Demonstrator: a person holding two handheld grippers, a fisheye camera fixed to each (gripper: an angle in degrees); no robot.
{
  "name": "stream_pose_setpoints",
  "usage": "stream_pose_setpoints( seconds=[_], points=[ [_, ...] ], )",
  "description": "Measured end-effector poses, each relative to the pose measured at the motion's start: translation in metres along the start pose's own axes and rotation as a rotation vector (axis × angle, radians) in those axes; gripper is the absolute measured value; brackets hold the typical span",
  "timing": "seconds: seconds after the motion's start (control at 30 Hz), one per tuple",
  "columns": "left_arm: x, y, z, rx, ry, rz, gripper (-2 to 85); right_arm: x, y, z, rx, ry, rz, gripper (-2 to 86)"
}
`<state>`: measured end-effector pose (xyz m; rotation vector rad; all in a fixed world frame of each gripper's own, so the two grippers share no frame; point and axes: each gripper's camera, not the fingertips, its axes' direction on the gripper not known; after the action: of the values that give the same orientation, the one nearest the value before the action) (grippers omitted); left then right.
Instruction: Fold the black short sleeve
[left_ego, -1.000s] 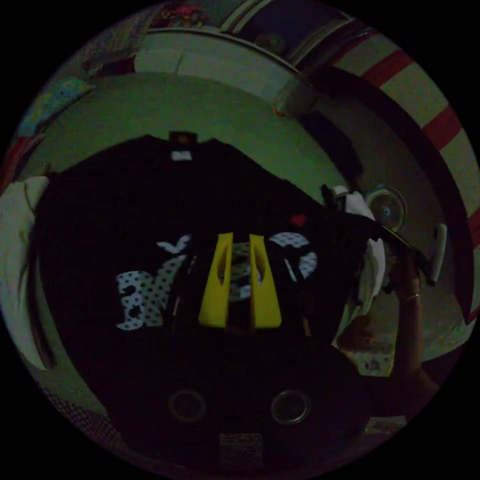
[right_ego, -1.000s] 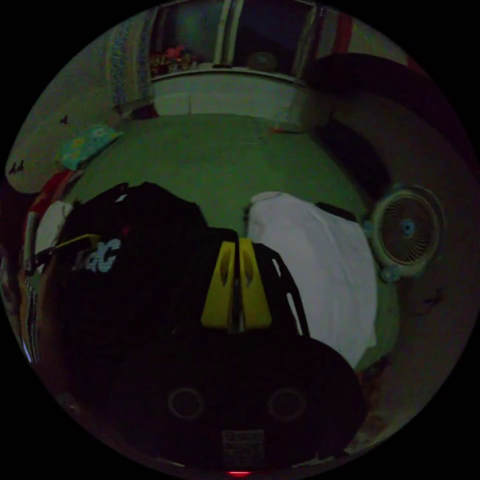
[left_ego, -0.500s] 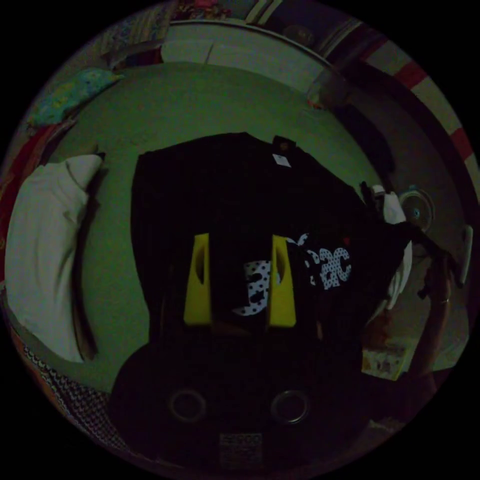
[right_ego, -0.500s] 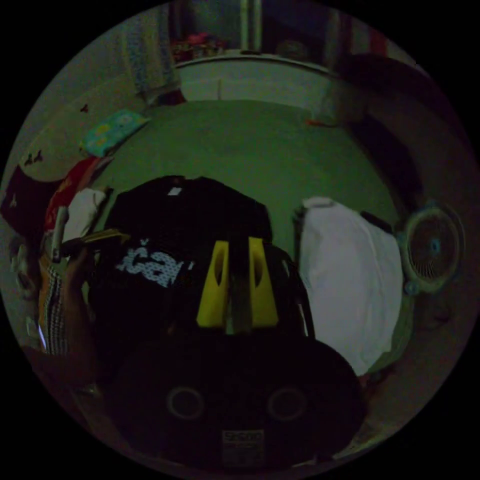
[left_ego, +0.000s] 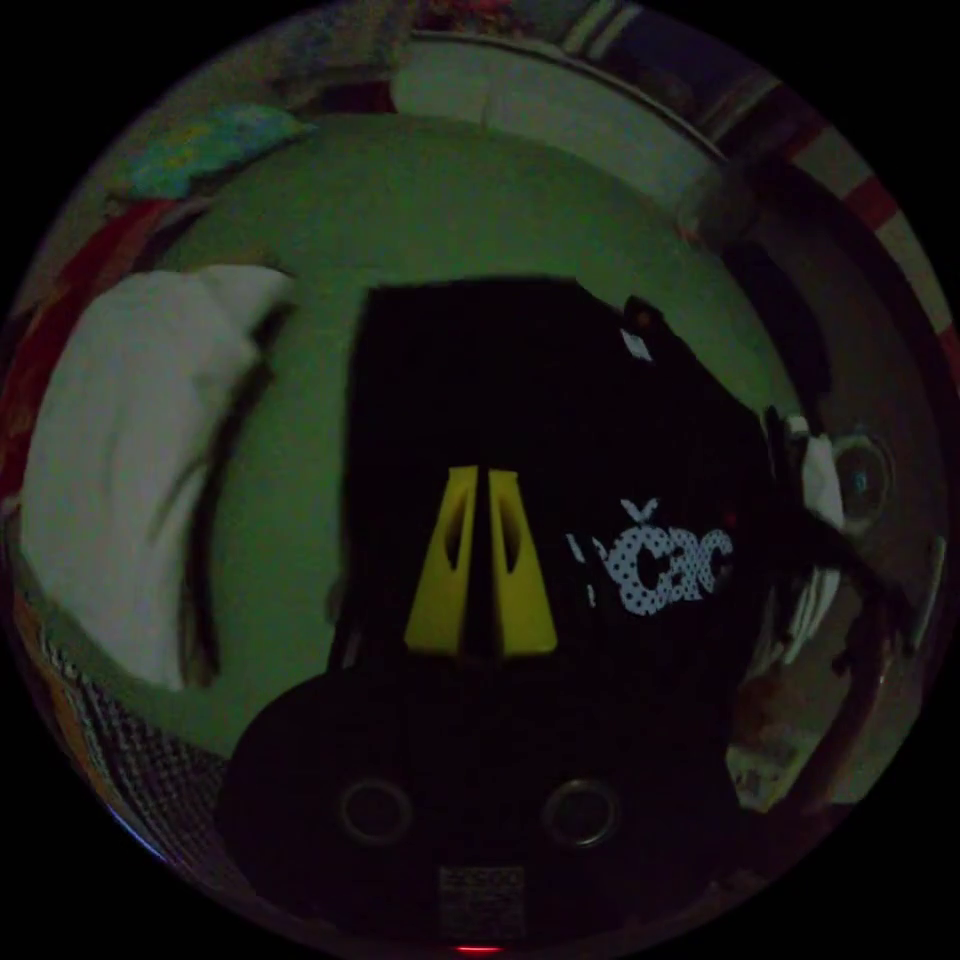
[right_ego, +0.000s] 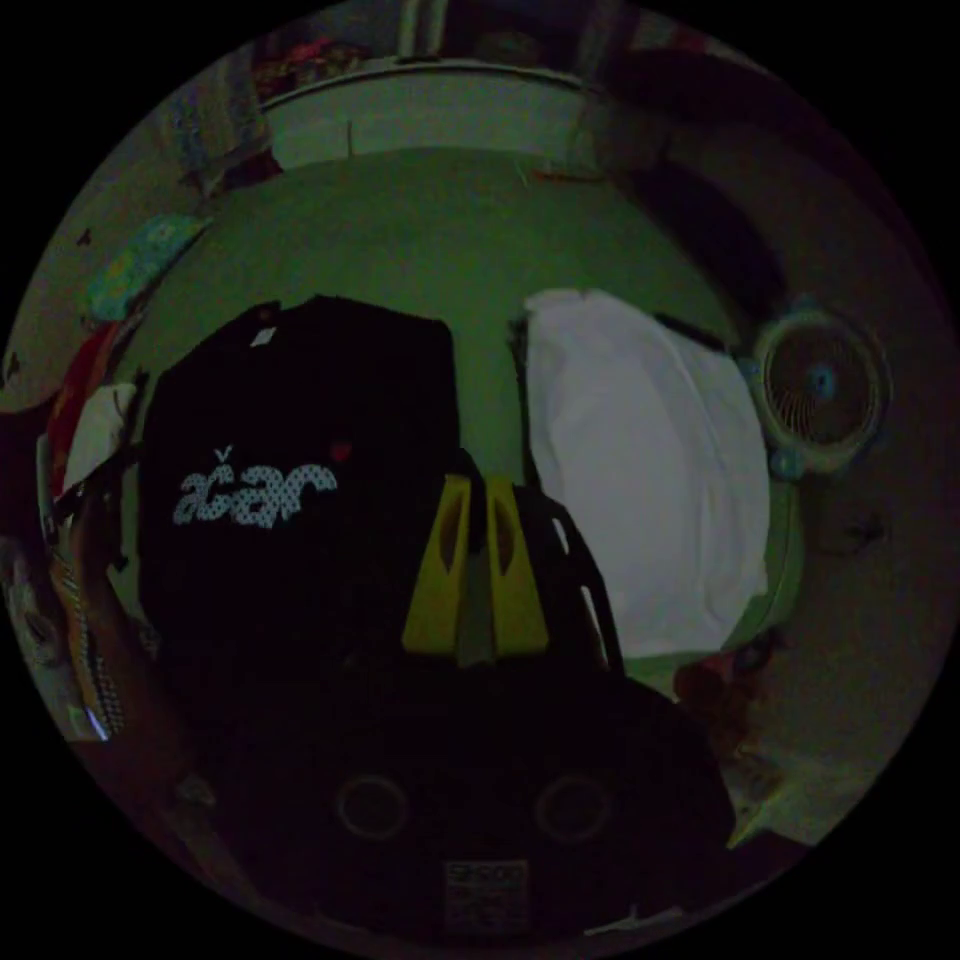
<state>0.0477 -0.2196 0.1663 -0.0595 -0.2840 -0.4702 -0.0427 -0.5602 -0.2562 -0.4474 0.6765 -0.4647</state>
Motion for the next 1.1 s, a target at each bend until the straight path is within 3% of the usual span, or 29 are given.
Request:
stream_pose_setpoints(
  seconds=[0.13, 0.23, 0.33, 0.47, 0.63, 0.9, 1.03, 1.1],
  points=[
    [-0.049, 0.020, -0.046, 0.265, -0.080, -0.262, 3.5, 0.023, 0.019, -0.002, -0.058, 0.026, 0.041, 1.6],
    [-0.081, 0.038, -0.056, 0.350, -0.133, -0.465, 3.3, 0.035, 0.031, -0.012, -0.043, 0.065, 0.096, 3.0],
    [-0.095, 0.054, -0.058, 0.429, -0.082, -0.571, 2.4, 0.028, 0.029, -0.023, 0.017, -0.031, 0.073, 3.9],
    [-0.077, 0.048, -0.059, 0.459, -0.054, -0.468, 4.6, -0.027, -0.017, -0.020, 0.104, -0.110, -0.143, 7.7],
    [-0.025, 0.019, -0.030, 0.357, 0.029, -0.202, 5.0, -0.098, -0.096, 0.019, 0.183, -0.108, -0.354, 11.4],
    [0.044, -0.008, 0.014, 0.222, 0.018, 0.024, 0.5, -0.161, -0.224, 0.107, 0.139, -0.168, -0.403, 11.7],
    [0.056, -0.018, 0.030, 0.176, 0.025, 0.031, -0.3, -0.199, -0.246, 0.158, 0.036, 0.009, -0.446, 8.2],
    [0.061, -0.020, 0.034, 0.178, 0.024, 0.040, -0.4, -0.205, -0.252, 0.159, 0.100, 0.043, -0.409, 6.8]
  ],
)
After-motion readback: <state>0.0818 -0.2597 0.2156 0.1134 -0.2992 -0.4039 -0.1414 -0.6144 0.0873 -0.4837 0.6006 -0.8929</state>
